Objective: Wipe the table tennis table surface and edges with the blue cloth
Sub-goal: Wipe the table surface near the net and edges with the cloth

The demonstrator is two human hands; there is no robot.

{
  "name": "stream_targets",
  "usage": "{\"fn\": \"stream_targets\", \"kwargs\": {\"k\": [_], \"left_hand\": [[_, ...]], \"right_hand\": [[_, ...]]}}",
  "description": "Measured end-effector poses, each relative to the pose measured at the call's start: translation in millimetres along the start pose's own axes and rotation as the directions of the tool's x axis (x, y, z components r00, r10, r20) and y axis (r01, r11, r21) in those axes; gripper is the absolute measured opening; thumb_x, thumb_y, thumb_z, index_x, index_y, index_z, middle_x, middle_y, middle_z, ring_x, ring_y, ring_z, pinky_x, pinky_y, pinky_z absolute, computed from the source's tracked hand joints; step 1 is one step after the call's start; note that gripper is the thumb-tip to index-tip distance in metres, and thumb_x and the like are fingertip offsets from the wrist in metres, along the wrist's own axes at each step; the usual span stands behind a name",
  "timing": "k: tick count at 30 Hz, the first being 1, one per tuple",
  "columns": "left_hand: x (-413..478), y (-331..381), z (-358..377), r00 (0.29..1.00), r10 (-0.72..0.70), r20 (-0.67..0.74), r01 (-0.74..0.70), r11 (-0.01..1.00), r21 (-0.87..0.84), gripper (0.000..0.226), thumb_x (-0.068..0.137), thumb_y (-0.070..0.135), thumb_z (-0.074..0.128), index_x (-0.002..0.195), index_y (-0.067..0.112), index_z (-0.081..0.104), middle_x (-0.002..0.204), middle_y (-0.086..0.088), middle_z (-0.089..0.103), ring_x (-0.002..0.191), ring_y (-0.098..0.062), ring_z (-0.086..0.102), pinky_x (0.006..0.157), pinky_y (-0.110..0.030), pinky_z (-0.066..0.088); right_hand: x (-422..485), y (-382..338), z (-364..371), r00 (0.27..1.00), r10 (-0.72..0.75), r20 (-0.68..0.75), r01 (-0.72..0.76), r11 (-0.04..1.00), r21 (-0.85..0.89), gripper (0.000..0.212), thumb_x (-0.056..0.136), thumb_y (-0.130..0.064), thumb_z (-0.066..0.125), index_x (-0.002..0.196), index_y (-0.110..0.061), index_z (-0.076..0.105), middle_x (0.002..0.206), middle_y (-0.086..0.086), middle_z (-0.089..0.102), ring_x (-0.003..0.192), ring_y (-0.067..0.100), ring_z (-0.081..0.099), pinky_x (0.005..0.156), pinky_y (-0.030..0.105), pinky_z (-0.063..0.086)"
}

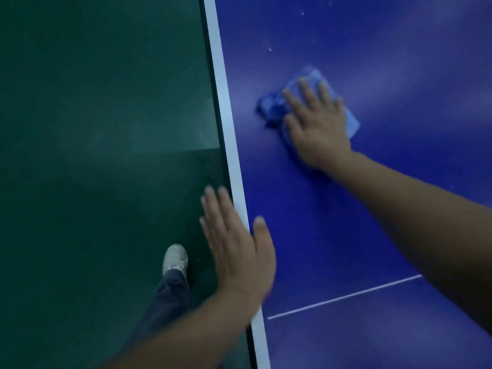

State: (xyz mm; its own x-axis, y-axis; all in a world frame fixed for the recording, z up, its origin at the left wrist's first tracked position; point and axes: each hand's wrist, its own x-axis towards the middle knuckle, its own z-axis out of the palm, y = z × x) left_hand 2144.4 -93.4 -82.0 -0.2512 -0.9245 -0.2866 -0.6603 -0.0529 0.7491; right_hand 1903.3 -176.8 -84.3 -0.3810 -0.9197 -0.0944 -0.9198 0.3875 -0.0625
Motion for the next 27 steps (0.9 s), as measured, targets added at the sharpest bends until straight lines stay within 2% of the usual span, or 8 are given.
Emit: {"fn": "stream_targets", "kwargs": {"k": [3,6,8,13,18,23,25,27], "left_hand": [[104,30,-2,0.998,0.029,-0.054,-0.026,0.997,0.069,0.074,0.100,0.030,0.046,0.160,0.011,0.009,0.169,-0.005,-0.004,0.155,-0.018,-0.005,0.125,-0.033,-0.007],[167,53,8,0.998,-0.008,-0.064,0.013,0.996,0.086,0.070,0.102,0.031,0.042,0.160,0.010,0.010,0.169,-0.006,0.002,0.156,-0.021,0.000,0.125,-0.038,-0.003],[178,57,18,0.998,-0.023,-0.056,0.029,0.994,0.109,0.070,0.104,0.036,0.036,0.161,0.012,0.004,0.170,-0.005,0.001,0.156,-0.020,0.000,0.126,-0.040,-0.002],[175,53,26,0.995,-0.047,-0.086,0.060,0.985,0.159,0.070,0.103,0.040,0.028,0.160,0.011,0.000,0.169,-0.007,0.005,0.156,-0.020,0.003,0.126,-0.042,0.001],[175,57,27,0.992,-0.032,-0.120,0.055,0.981,0.189,0.072,0.097,0.041,0.018,0.160,0.009,0.008,0.168,-0.007,0.013,0.155,-0.022,0.008,0.126,-0.041,0.002],[177,60,25,0.983,-0.067,-0.169,0.100,0.977,0.190,0.077,0.094,0.046,0.014,0.157,0.002,0.020,0.166,-0.013,0.020,0.155,-0.026,0.013,0.126,-0.045,0.005],[177,60,27,0.986,-0.056,-0.156,0.093,0.966,0.242,0.075,0.095,0.045,0.019,0.159,0.005,0.015,0.167,-0.011,0.016,0.155,-0.027,0.012,0.126,-0.047,0.007],[176,60,26,0.989,-0.057,-0.140,0.093,0.959,0.269,0.075,0.095,0.045,0.020,0.160,0.008,0.011,0.168,-0.010,0.013,0.155,-0.027,0.011,0.125,-0.049,0.009]], "right_hand": [[25,-28,2,0.932,0.359,-0.040,-0.356,0.932,0.064,0.055,0.103,-0.050,0.027,0.157,-0.041,0.021,0.169,-0.005,0.010,0.155,0.030,0.003,0.121,0.060,0.007],[4,-60,16,0.997,-0.067,-0.045,0.069,0.997,0.031,0.056,0.100,-0.050,0.027,0.154,-0.036,0.035,0.165,0.000,0.026,0.153,0.033,0.017,0.118,0.060,0.013],[8,-25,11,0.993,-0.104,-0.063,0.105,0.994,0.012,0.052,0.102,-0.046,0.035,0.151,-0.032,0.042,0.162,0.002,0.032,0.151,0.035,0.023,0.118,0.059,0.018],[17,86,-8,0.890,0.456,0.006,-0.456,0.890,0.019,0.053,0.106,-0.043,0.032,0.158,-0.034,0.024,0.168,-0.002,0.014,0.154,0.030,0.007,0.120,0.058,0.012],[33,-14,6,0.997,-0.068,-0.044,0.068,0.998,0.007,0.056,0.098,-0.044,0.031,0.151,-0.030,0.043,0.162,0.003,0.032,0.151,0.037,0.021,0.116,0.064,0.020],[110,-46,5,0.883,-0.469,-0.036,0.469,0.883,0.007,0.051,0.100,-0.044,0.034,0.147,-0.032,0.049,0.159,0.002,0.039,0.148,0.036,0.030,0.116,0.060,0.022],[147,4,-3,0.960,-0.281,-0.020,0.280,0.960,-0.030,0.054,0.102,-0.043,0.028,0.151,-0.029,0.044,0.162,0.005,0.032,0.151,0.037,0.024,0.116,0.060,0.022],[174,59,-17,0.980,0.196,-0.027,-0.196,0.981,0.005,0.054,0.104,-0.043,0.027,0.157,-0.032,0.031,0.167,0.001,0.019,0.154,0.033,0.012,0.118,0.060,0.016]]}}
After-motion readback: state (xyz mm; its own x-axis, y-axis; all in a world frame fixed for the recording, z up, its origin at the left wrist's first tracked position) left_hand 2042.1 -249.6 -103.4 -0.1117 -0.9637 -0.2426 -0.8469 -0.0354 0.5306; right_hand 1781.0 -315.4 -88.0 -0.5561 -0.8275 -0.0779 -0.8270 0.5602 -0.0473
